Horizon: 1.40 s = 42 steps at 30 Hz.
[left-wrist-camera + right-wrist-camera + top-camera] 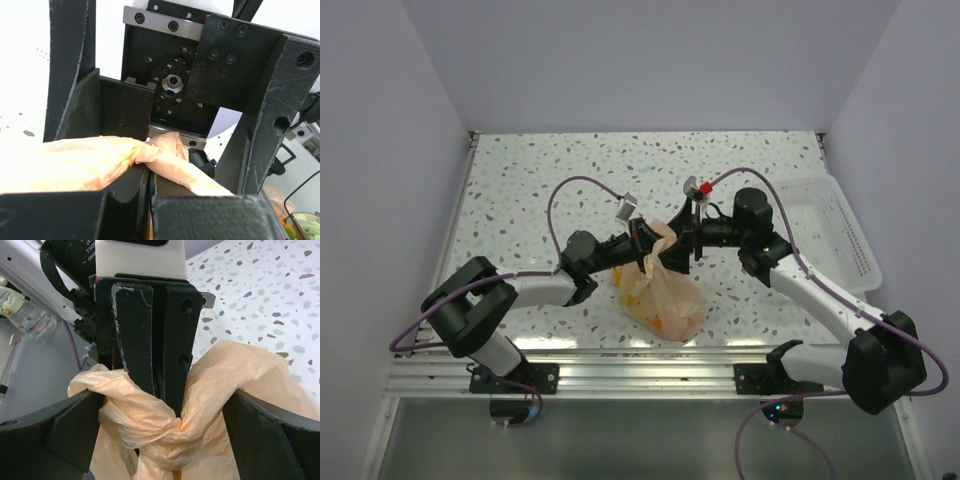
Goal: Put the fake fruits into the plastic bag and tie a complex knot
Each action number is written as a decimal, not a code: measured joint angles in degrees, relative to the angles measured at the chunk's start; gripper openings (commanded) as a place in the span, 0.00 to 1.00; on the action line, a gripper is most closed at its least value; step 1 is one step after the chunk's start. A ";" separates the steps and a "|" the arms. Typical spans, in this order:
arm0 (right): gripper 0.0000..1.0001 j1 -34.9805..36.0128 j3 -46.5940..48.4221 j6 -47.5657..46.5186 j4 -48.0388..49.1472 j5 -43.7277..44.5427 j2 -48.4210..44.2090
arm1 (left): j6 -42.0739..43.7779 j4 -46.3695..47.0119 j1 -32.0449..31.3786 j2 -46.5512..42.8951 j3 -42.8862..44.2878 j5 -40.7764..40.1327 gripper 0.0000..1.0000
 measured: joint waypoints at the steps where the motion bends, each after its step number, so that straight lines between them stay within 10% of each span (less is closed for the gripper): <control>1: 0.99 -0.24 0.42 -0.33 -0.92 -0.09 -0.02 | 0.00 0.00 0.00 0.00 0.00 -0.11 0.00; 14: 0.98 -12.44 15.19 -23.30 -31.19 -5.66 -3.74 | 0.17 0.00 0.04 -0.48 0.00 -0.28 0.00; 23: 0.66 -15.02 18.43 -42.53 -50.73 -4.13 -8.41 | 0.26 0.00 0.04 -0.74 0.00 0.39 0.00; 42: 0.55 -15.32 16.31 -42.75 -47.08 -10.23 -3.06 | 0.70 0.00 0.15 -0.74 0.00 1.11 0.00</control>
